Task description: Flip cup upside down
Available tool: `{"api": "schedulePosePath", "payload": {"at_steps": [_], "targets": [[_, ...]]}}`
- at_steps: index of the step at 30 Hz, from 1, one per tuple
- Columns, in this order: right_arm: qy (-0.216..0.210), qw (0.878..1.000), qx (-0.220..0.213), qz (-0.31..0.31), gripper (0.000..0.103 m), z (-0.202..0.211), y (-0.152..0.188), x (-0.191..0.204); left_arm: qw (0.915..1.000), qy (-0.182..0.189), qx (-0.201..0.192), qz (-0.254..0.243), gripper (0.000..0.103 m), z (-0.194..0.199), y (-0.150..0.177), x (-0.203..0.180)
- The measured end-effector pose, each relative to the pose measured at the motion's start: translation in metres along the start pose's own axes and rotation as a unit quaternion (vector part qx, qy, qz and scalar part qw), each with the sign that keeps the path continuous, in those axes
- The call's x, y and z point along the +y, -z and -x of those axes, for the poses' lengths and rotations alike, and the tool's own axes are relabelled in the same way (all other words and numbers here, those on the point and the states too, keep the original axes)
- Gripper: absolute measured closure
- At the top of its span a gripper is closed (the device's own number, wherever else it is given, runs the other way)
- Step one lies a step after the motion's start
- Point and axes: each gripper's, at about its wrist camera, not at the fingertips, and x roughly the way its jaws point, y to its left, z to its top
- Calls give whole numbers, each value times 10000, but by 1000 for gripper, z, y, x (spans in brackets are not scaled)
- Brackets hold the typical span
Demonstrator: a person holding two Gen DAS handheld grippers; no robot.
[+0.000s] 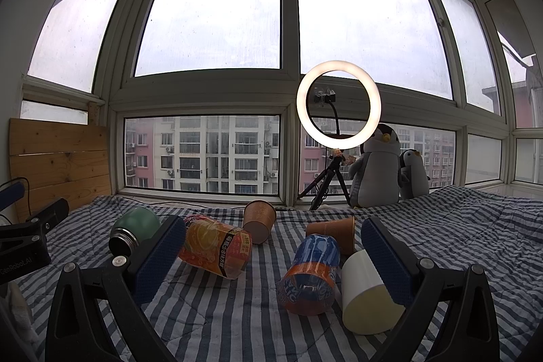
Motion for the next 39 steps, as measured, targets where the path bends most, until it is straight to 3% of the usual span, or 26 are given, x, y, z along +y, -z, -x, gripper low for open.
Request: {"api": "schedulePosePath", "payload": {"at_steps": [20, 39], "targets": [[-1, 10000, 2, -2, 1, -1, 0, 0, 10000, 5, 49, -7, 0, -1, 2, 1], [-59, 10000, 66, -17, 1, -2, 0, 1, 9987, 36, 505, -5, 0, -20, 3, -4]]}}
